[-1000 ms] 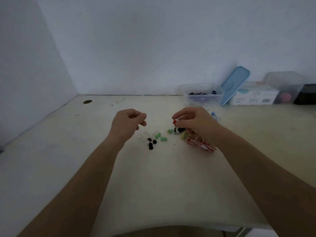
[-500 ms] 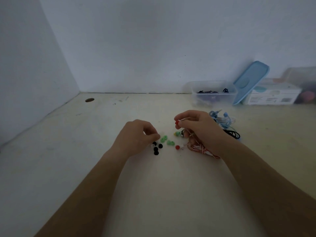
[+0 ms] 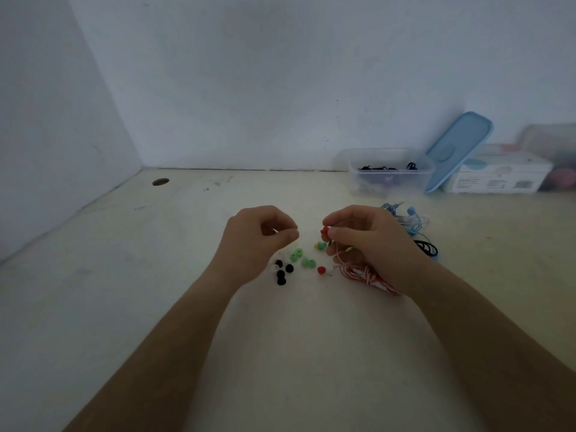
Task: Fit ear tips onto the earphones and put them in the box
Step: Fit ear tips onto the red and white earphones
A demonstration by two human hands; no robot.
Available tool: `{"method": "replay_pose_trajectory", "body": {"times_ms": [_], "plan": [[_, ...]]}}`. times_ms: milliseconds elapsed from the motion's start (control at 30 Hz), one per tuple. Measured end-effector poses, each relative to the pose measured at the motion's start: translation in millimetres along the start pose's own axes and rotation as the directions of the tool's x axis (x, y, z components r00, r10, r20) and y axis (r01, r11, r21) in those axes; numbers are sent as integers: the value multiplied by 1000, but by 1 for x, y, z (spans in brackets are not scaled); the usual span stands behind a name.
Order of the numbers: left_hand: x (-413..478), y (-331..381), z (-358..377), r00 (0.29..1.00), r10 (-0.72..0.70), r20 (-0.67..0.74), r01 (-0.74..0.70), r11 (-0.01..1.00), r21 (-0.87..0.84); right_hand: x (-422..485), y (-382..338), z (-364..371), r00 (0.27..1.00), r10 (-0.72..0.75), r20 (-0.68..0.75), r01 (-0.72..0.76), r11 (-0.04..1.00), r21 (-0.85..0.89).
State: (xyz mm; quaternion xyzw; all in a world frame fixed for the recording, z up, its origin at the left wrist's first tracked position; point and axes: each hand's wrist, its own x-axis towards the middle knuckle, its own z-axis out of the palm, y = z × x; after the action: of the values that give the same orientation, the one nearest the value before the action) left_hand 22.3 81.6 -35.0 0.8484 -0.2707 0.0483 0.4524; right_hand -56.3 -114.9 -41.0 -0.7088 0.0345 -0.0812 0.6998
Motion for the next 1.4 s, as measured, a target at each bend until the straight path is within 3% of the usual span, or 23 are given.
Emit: {"method": "replay_pose_trajectory", "body": {"times_ms": [100, 233, 900, 1400], "plan": [[-7, 10, 8, 998, -63, 20, 66, 961, -267, -3, 0, -1, 1000, -1, 16, 1, 1000, 3], [-13, 15, 18, 994, -96, 52, 108, 916, -386, -4, -2, -2, 999, -28, 22, 28, 999, -38], [-16, 18, 24, 998, -43, 53, 64, 863, -502, -2, 1, -2, 997, -70, 31, 73, 994, -85], [-16, 17, 23, 995, -96, 17, 90, 831, -549, -3, 0, -2, 996, -78, 41, 82, 992, -96]]}}
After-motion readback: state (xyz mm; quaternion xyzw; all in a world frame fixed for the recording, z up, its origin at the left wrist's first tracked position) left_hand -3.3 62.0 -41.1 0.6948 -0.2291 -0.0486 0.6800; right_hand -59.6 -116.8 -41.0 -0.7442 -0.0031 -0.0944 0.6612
